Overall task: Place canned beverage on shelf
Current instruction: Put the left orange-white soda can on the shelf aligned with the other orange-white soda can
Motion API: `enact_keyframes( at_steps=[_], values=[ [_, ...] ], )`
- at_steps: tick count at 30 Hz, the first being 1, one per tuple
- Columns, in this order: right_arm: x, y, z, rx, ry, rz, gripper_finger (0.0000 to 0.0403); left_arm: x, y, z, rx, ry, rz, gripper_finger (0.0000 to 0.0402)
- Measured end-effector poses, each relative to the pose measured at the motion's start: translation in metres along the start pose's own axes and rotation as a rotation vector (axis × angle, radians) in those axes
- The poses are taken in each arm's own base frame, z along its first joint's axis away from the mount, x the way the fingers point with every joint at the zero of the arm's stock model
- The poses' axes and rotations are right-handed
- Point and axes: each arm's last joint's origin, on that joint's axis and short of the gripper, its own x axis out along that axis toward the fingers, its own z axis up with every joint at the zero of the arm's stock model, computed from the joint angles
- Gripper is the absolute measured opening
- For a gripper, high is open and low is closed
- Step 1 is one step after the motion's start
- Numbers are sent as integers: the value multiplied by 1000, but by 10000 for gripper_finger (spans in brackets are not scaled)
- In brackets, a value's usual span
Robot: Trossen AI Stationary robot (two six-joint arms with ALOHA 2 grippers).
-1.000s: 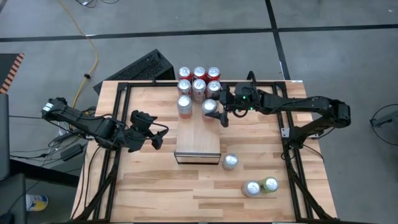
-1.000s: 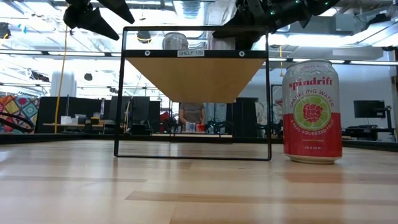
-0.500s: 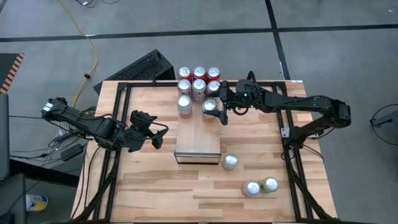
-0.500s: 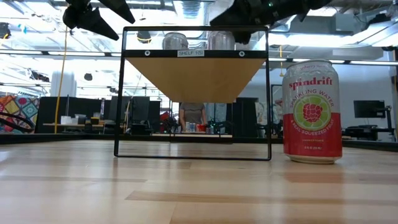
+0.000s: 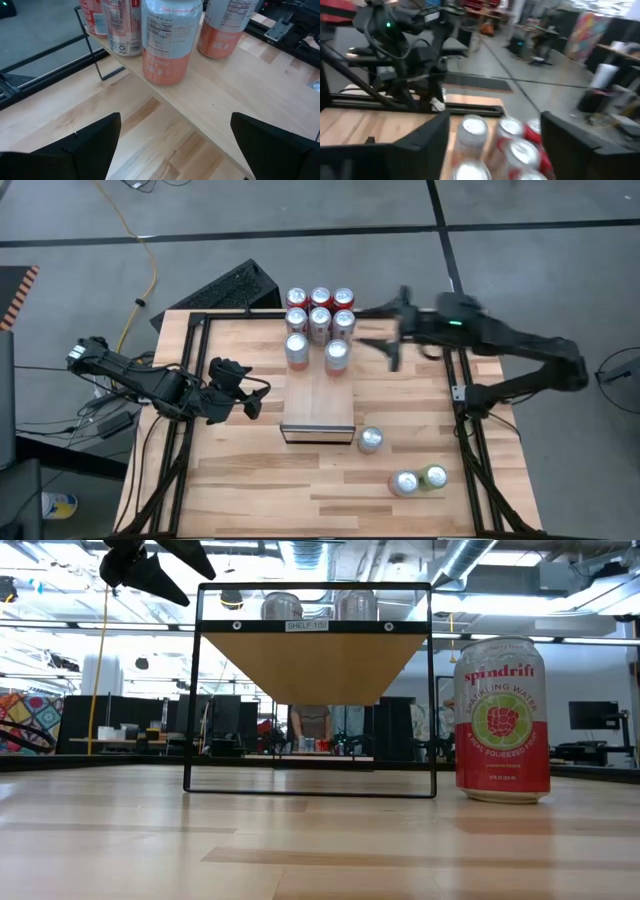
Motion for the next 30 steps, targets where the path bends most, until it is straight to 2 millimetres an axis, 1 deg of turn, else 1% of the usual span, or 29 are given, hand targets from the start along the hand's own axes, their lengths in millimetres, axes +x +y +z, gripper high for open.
enact_keyframes(
  at_steps=[2,3,5,7,9,10,11,14,17,20,24,27,30],
  values=[
    [-31,1,5,12,28,-58,249,0,0,0,-3,1,-1,363],
    [-44,1,3,28,63,-83,225,0,0,0,-3,1,-2,363],
    [-63,5,-7,83,124,-122,169,0,0,0,-4,0,-2,363],
    [-73,12,-22,151,147,-125,106,0,0,0,-5,-2,1,363],
    [-75,21,-40,214,146,-116,44,0,0,0,-5,-4,3,363],
    [-74,27,-51,237,144,-115,23,0,0,1,-6,-4,5,363],
    [-72,32,-61,256,141,-125,13,1,1,1,-8,-5,6,363],
    [-60,46,-90,316,97,-177,15,2,1,2,-13,-4,11,363],
    [-47,55,-112,343,42,-184,6,4,3,3,-18,-6,22,363],
    [-31,61,-129,372,19,-198,2,5,4,3,-22,-7,30,363],
    [-12,62,-138,377,15,-207,1,6,4,4,-21,1,28,363],
    [4,65,-145,378,21,-172,0,6,4,4,-22,6,23,363],
    [15,66,-149,383,16,-139,0,6,4,4,-22,10,18,363]
  ],
)
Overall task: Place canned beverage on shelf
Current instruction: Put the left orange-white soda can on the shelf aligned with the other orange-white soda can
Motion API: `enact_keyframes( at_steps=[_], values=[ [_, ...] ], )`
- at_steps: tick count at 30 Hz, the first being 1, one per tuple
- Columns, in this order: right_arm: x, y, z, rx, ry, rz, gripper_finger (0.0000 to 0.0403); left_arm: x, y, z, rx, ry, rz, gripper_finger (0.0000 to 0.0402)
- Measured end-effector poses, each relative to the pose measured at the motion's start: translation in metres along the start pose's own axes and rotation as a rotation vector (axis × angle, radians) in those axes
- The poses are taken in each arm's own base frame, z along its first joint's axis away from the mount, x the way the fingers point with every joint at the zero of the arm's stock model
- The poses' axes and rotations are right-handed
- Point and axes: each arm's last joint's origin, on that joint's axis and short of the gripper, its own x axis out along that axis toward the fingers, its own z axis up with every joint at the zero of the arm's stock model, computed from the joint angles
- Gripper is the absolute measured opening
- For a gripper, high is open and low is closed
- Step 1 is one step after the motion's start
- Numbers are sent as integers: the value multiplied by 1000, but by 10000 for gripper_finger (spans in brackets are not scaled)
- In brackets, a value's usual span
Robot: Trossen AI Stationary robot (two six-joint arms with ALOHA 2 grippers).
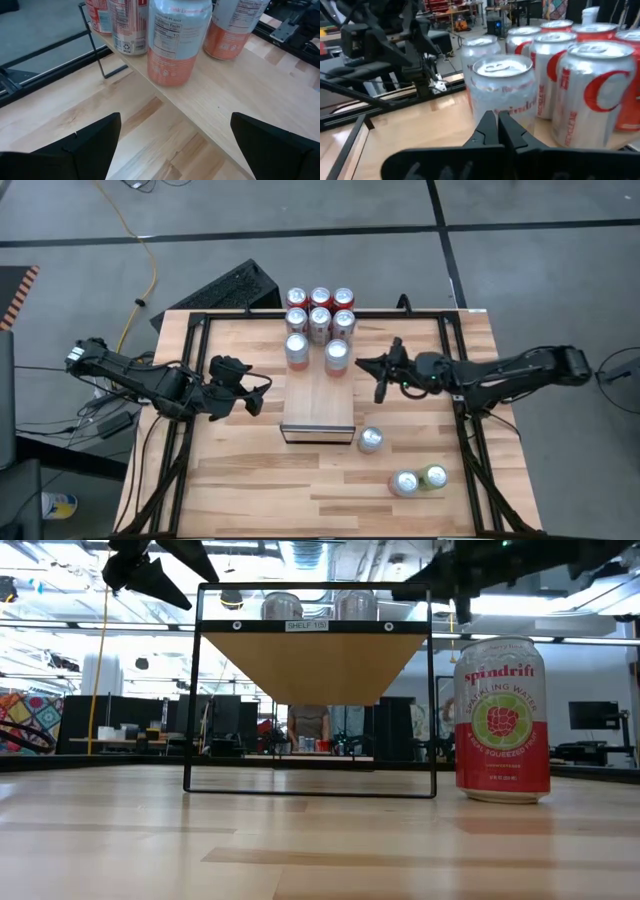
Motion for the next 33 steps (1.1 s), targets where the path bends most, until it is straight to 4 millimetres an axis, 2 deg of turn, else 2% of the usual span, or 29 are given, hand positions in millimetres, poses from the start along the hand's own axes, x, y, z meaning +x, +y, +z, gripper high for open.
enact_keyframes(
  at_steps=[6,18,26,33],
  values=[
    [12,-3,-9,5,44,11,0,0,0,0,3,0,1,363],
    [18,-23,-4,1,40,55,0,0,0,0,3,-5,5,363],
    [20,-26,-2,5,18,68,0,0,0,0,2,-6,6,363],
    [30,-23,-13,13,63,90,0,0,0,0,2,-7,8,363]
  ],
)
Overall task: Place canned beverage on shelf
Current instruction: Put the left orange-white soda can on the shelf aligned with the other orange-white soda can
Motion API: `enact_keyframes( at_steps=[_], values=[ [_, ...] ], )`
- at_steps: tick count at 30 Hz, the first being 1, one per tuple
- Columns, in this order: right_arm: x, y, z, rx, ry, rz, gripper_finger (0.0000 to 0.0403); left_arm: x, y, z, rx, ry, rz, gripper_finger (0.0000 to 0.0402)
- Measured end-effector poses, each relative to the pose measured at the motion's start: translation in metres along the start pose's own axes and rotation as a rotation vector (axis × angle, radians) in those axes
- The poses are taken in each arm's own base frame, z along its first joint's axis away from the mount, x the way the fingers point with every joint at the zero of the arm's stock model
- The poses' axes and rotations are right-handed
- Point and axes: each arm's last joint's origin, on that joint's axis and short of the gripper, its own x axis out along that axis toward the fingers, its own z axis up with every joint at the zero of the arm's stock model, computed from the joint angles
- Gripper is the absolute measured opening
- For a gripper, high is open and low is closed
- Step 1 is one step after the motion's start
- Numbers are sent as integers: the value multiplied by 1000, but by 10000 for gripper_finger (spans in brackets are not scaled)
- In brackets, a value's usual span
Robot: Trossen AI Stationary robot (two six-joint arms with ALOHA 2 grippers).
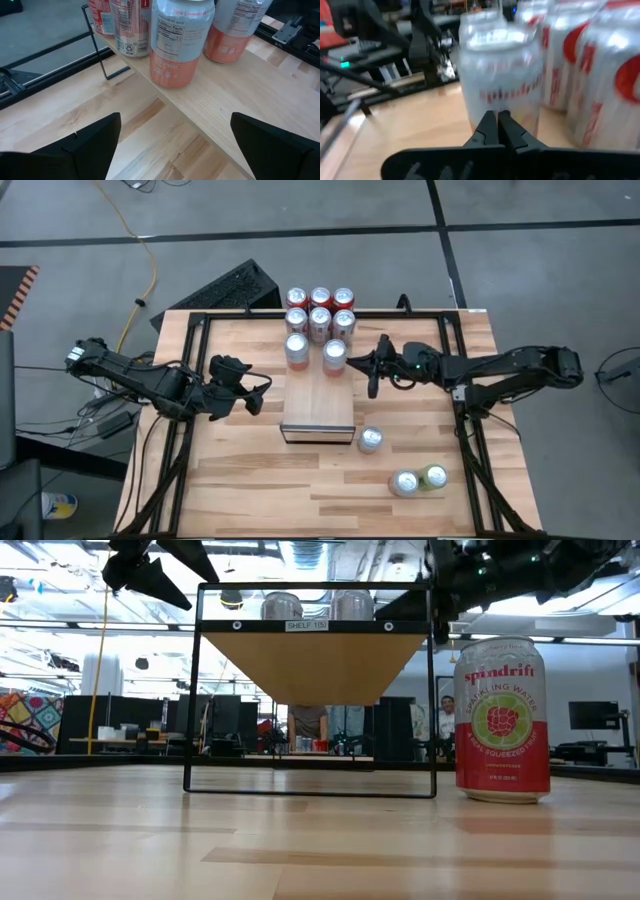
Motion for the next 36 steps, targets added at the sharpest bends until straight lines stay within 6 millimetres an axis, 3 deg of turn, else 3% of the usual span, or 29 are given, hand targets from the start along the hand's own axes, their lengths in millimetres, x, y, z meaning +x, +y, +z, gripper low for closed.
enact_keyframes(
  at_steps=[18,36],
  values=[
    [7,-15,6,12,-79,-45,0,1,1,1,-3,-1,8,363],
    [10,-12,2,33,-69,-34,0,2,1,1,11,3,8,363]
  ],
)
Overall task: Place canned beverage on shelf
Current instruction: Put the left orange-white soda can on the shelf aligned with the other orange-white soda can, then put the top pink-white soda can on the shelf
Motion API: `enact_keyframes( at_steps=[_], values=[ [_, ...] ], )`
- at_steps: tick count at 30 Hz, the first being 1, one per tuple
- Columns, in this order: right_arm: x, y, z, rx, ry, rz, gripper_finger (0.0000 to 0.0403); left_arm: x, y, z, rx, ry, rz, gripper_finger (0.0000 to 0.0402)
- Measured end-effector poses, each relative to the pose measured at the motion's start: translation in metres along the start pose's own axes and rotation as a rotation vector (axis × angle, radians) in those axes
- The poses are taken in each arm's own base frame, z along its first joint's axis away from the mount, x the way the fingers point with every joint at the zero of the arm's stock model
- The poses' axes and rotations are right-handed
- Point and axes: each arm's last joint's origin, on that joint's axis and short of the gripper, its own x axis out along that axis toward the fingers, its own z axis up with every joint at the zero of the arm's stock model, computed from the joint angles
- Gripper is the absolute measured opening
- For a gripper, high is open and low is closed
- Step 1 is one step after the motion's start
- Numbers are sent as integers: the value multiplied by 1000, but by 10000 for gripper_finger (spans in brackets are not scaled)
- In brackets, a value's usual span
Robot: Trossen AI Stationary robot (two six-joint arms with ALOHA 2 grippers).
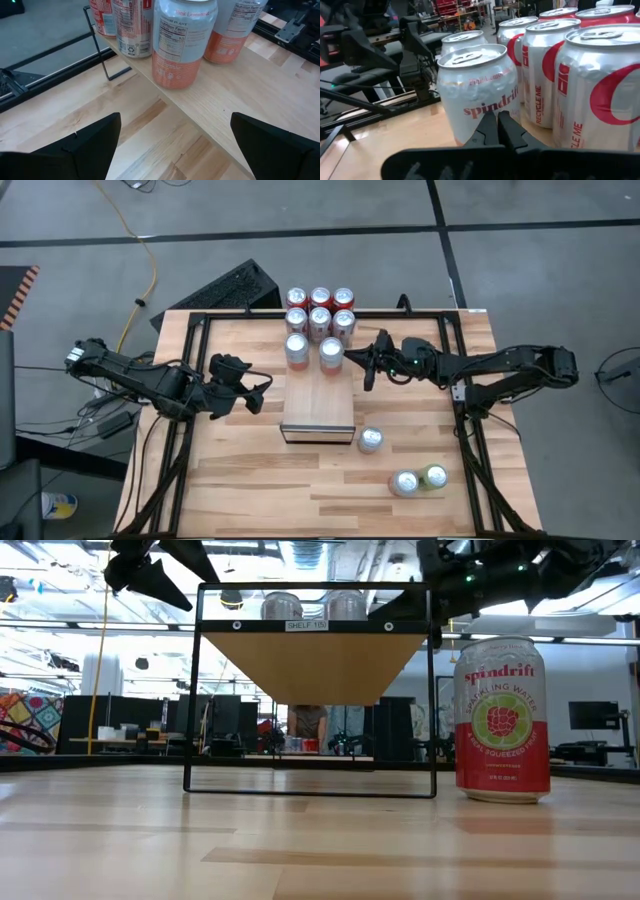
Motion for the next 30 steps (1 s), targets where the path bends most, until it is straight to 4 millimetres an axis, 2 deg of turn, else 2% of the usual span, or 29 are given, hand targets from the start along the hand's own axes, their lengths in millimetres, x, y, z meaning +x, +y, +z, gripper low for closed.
enact_keyframes(
  at_steps=[11,21,25,30],
  values=[
    [14,-4,-10,5,12,28,0,0,0,0,1,-2,3,363],
    [34,-6,2,-22,41,43,0,0,0,0,1,-2,3,363],
    [31,-6,5,-34,67,2,0,0,0,0,1,-2,3,363],
    [18,-6,19,-34,31,-35,0,0,0,0,18,-2,2,363]
  ],
)
